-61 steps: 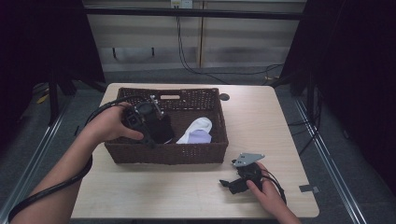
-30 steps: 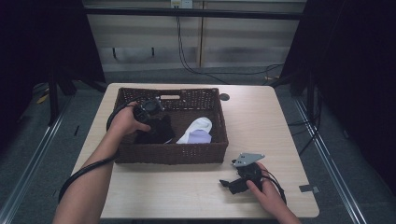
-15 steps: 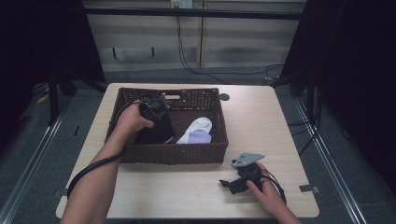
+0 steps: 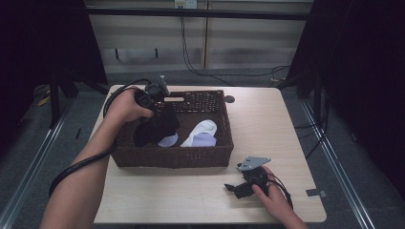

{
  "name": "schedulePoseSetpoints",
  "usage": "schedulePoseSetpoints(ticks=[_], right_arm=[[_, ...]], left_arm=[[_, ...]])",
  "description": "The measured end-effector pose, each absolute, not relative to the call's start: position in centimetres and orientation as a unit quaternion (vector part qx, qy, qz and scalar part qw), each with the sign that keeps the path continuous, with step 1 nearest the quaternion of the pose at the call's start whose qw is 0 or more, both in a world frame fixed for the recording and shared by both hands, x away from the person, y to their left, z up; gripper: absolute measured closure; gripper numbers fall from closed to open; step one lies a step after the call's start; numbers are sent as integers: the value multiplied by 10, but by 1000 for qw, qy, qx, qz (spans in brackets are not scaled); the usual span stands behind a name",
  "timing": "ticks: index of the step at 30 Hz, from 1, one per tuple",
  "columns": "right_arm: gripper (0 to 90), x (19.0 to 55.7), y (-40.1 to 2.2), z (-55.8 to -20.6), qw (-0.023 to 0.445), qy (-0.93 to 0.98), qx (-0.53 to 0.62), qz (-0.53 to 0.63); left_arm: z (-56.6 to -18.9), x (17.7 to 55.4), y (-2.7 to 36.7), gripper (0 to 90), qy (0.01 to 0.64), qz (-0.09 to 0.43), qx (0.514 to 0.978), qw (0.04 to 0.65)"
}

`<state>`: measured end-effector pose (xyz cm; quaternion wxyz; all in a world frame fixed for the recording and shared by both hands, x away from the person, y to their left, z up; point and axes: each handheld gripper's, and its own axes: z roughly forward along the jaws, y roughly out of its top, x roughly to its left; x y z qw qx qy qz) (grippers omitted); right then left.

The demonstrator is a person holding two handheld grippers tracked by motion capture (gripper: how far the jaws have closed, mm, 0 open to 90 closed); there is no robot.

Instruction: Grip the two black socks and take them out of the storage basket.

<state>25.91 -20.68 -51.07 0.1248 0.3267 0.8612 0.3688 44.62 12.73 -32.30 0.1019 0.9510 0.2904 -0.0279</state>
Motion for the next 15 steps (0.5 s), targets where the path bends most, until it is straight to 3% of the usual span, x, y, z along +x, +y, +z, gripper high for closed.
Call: schedulePoseSetpoints(ticks=[15], right_arm=[[81,259,-207,-511,128,861,326,369]], left_arm=[[-277,422,117,773,263,-44,956,123]])
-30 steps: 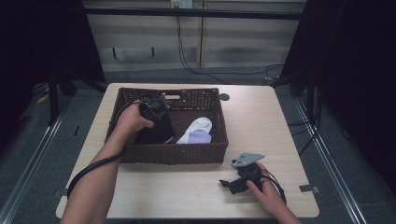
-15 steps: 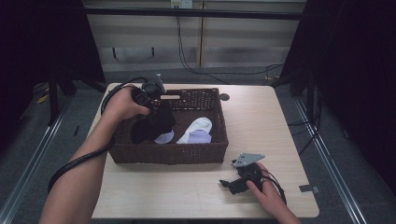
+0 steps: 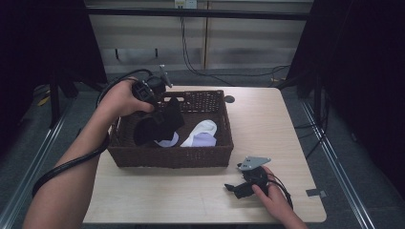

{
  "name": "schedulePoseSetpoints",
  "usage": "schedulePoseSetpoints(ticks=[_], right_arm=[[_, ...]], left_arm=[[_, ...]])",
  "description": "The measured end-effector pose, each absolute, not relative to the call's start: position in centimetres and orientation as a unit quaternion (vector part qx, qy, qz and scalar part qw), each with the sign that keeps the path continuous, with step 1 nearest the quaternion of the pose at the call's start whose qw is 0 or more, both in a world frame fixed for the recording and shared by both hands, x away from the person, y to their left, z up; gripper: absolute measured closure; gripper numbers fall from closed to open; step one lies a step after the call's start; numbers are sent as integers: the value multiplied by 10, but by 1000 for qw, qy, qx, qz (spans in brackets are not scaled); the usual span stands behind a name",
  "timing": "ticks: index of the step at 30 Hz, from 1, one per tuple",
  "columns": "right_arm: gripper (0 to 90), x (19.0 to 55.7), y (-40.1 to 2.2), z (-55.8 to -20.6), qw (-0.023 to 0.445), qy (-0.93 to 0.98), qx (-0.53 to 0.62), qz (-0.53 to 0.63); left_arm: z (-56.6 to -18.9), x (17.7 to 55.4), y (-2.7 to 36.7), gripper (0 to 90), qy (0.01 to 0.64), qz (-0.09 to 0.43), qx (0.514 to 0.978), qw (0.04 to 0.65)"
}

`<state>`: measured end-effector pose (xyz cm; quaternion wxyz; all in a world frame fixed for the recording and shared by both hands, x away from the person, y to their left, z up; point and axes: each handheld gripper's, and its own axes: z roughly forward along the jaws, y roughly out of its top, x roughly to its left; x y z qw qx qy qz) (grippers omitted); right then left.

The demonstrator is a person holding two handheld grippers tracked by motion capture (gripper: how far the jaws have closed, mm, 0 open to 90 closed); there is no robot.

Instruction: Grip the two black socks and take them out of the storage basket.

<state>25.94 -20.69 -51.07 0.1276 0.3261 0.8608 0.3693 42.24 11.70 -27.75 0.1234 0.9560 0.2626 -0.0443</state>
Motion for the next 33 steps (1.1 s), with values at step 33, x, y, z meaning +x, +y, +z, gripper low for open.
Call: schedulePoseSetpoints(ticks=[33], right_arm=[[81,259,-207,-511,128,861,326,369]], left_arm=[[-294,412,109,794,250,-54,961,107]])
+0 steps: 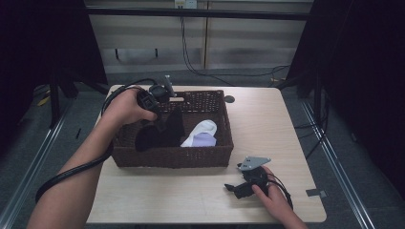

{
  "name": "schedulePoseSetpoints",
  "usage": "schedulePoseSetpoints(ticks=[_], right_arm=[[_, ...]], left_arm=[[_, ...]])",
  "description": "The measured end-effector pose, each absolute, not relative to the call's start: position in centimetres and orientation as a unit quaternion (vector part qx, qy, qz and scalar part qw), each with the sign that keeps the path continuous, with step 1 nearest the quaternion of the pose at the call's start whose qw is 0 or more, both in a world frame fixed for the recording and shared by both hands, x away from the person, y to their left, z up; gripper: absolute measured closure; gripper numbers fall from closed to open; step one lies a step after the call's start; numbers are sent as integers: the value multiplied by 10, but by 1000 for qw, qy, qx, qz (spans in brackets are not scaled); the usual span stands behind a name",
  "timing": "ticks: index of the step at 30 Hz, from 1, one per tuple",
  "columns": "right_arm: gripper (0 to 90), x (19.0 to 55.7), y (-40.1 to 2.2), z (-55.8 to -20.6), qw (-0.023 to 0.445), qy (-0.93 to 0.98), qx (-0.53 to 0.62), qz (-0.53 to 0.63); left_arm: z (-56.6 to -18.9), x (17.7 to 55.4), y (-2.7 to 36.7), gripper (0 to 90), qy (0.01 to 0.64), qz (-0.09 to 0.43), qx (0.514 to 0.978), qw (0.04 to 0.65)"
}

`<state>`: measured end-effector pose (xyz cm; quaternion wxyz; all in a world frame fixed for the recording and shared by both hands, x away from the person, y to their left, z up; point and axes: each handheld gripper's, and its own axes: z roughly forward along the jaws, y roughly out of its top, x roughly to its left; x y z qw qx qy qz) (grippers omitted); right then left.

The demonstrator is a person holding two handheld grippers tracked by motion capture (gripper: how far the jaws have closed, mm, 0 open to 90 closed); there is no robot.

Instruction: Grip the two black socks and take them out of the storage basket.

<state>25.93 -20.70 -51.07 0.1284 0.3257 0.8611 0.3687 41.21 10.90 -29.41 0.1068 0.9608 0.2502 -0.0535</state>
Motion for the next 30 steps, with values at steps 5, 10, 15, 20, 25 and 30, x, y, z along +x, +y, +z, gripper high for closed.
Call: schedulePoseSetpoints(ticks=[5,10,15,20,25,30], right_arm=[[81,259,-207,-511,125,861,328,368],[81,259,-207,-511,126,861,328,368],[81,259,-207,-511,125,861,327,369],[81,259,-207,-511,126,861,328,368],[81,259,-207,-511,126,860,328,369],[81,259,-207,-511,126,860,328,369]], left_arm=[[-279,398,100,794,233,-58,964,113],[-265,387,90,794,199,-64,971,117],[-266,375,78,794,183,-69,973,121],[-276,359,64,793,155,-78,978,119],[-288,347,56,792,136,-86,980,115],[-308,332,46,791,117,-98,982,111]])
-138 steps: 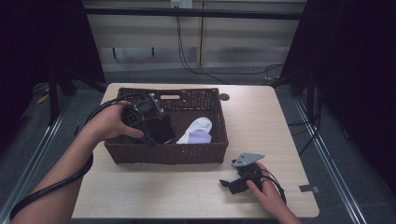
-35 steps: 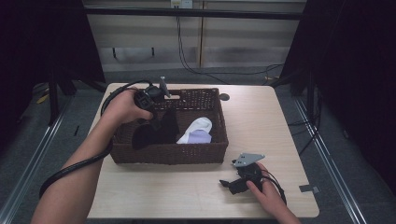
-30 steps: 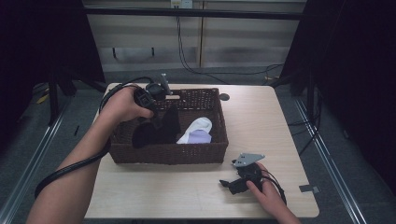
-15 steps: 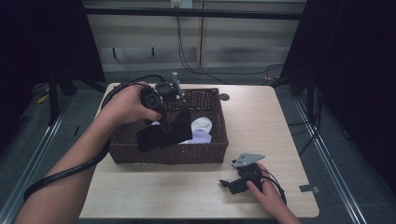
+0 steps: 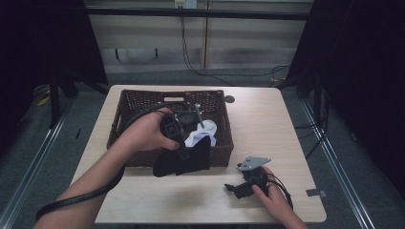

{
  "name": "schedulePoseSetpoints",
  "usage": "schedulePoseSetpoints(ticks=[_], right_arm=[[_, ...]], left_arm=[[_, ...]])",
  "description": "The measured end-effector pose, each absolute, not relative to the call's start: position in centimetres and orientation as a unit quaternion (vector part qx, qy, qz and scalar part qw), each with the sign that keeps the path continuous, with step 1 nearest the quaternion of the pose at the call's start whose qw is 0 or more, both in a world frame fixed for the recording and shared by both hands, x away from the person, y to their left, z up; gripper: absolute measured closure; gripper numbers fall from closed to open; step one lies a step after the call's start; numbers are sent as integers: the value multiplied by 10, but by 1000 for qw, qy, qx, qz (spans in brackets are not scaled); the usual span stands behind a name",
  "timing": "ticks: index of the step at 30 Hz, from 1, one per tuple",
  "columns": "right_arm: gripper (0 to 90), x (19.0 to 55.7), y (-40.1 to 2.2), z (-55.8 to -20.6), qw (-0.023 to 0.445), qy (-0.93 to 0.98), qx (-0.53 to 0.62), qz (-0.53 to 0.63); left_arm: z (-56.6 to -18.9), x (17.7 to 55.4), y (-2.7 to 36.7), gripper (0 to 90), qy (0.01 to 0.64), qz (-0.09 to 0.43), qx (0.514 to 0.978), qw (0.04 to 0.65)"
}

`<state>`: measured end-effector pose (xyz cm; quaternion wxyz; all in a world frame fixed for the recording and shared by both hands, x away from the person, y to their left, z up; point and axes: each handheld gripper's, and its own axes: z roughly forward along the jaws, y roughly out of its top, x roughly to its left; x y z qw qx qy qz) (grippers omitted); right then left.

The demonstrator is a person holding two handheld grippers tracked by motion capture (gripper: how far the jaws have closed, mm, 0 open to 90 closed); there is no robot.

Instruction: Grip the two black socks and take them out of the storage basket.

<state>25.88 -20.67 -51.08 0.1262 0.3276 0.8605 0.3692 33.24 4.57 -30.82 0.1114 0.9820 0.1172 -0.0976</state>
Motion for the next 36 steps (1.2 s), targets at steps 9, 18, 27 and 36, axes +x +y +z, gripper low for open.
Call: schedulePoseSetpoints(ticks=[9,18,27,36], right_arm=[[81,259,-207,-511,126,860,328,370],[81,259,-207,-511,126,860,328,370],[81,258,-207,-511,126,860,329,369],[81,258,-207,-511,125,860,329,369]], left_arm=[[-345,320,33,751,96,-107,985,99],[-327,324,40,552,95,-84,984,128],[-303,340,50,526,121,-59,981,139],[-309,369,66,448,157,-38,977,139]])
